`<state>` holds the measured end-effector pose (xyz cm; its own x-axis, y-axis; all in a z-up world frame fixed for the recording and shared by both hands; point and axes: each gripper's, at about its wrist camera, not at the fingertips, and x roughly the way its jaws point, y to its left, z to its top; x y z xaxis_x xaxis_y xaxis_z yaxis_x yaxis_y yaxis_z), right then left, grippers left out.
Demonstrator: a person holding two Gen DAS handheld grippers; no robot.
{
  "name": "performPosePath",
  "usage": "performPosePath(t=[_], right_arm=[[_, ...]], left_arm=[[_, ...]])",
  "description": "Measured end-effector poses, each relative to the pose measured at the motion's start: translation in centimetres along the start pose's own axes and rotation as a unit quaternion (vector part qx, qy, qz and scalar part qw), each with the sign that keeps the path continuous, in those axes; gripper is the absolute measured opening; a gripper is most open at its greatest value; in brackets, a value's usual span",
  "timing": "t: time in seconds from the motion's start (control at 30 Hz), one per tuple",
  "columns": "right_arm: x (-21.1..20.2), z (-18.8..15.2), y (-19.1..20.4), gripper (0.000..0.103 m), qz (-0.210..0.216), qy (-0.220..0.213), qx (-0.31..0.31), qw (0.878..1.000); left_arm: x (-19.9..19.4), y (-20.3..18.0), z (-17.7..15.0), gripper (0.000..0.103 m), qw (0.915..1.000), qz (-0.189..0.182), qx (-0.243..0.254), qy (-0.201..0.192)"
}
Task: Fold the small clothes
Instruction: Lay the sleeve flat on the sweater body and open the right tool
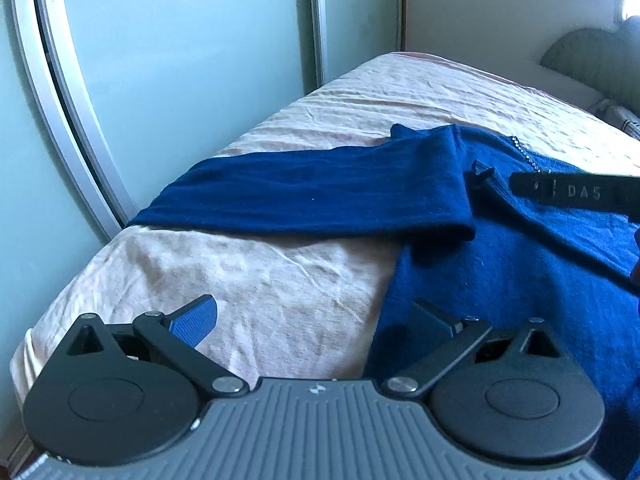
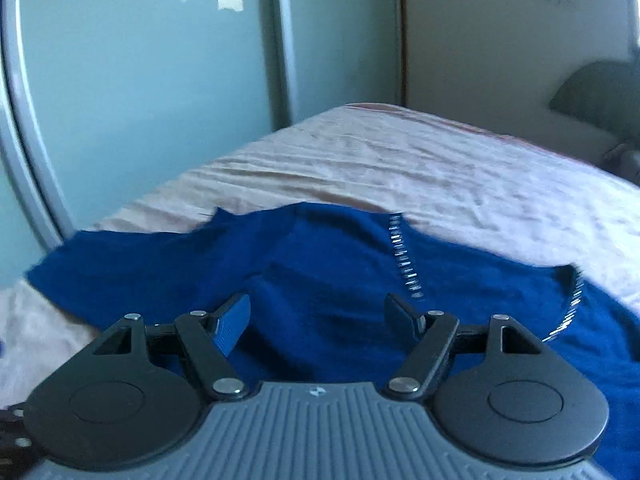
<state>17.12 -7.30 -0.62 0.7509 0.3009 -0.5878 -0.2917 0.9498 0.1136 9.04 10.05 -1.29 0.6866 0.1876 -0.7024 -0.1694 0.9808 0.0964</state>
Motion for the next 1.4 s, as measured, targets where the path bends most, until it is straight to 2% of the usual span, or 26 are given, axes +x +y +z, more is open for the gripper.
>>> performPosePath(t=[0.07, 0.13, 0.2, 0.23, 0.27, 0.37, 0.47, 0.57, 0.67, 0.77, 0.9, 1.0, 1.13, 1.17, 1.4], right_arm=[[0.0, -0.3, 0.8, 0.067, 0.002, 0.009, -0.030, 1.000], [0.7, -0.6, 2.2, 0.063, -0.024, 0.016, -0.081, 0.996], [1.5, -1.1, 3.1, 0.048, -0.036, 0.019, -0.115, 0.993], [1.9, -1.3, 3.2, 0.030, -0.036, 0.021, -0.119, 0.992], [2.5, -1.3, 3.2, 0.016, -0.035, 0.026, -0.118, 0.992], [2.9, -1.1, 3.0, 0.008, -0.029, 0.015, -0.102, 0.994], [2.3, -0.6, 3.1, 0.007, -0.020, -0.006, -0.087, 0.996], [1.5, 0.2, 3.6, 0.007, 0.006, -0.023, -0.076, 0.997], [1.9, 0.4, 4.0, 0.007, 0.011, -0.016, -0.081, 0.996], [3.1, 0.2, 3.1, 0.009, 0.013, 0.024, -0.056, 0.998], [1.1, 0.1, 0.8, 0.009, 0.046, 0.012, 0.005, 0.999], [-0.1, 0.0, -0.7, 0.009, 0.039, 0.005, 0.038, 0.999], [1.9, -0.8, -0.9, 0.009, 0.017, 0.063, 0.027, 0.997], [2.1, -1.0, -0.8, 0.009, 0.012, 0.066, 0.022, 0.998], [-0.9, -0.9, -0.4, 0.010, 0.030, 0.026, 0.044, 0.998]], left_arm=[[0.0, 0.0, 0.0, 0.102, 1.0000, 0.001, 0.002, 0.000], [0.1, 0.0, 0.0, 0.102, 1.0000, 0.002, 0.002, 0.001], [0.2, 0.0, -0.1, 0.102, 1.0000, 0.001, 0.000, 0.003], [0.2, 0.0, -0.1, 0.102, 1.0000, 0.000, -0.001, 0.004], [0.2, 0.0, -0.1, 0.102, 1.0000, -0.001, 0.000, 0.005], [0.2, 0.0, -0.1, 0.102, 1.0000, 0.002, 0.004, 0.002], [0.5, 0.1, 0.0, 0.102, 1.0000, 0.003, -0.001, 0.006], [0.7, 0.1, -0.1, 0.102, 0.9999, -0.001, -0.005, 0.010], [0.5, -0.2, -0.2, 0.102, 1.0000, 0.000, 0.005, 0.007], [0.3, -0.3, -0.2, 0.102, 1.0000, 0.000, 0.008, 0.004], [0.4, 0.2, -0.1, 0.102, 1.0000, 0.003, -0.001, 0.005], [0.5, 0.6, 0.0, 0.102, 0.9999, 0.007, -0.008, 0.007], [0.4, 1.0, 0.2, 0.102, 0.9998, 0.009, -0.017, 0.006], [0.4, 1.1, 0.2, 0.102, 0.9998, 0.011, -0.016, 0.006], [0.6, 1.5, 0.5, 0.102, 0.9994, 0.034, -0.011, 0.002]])
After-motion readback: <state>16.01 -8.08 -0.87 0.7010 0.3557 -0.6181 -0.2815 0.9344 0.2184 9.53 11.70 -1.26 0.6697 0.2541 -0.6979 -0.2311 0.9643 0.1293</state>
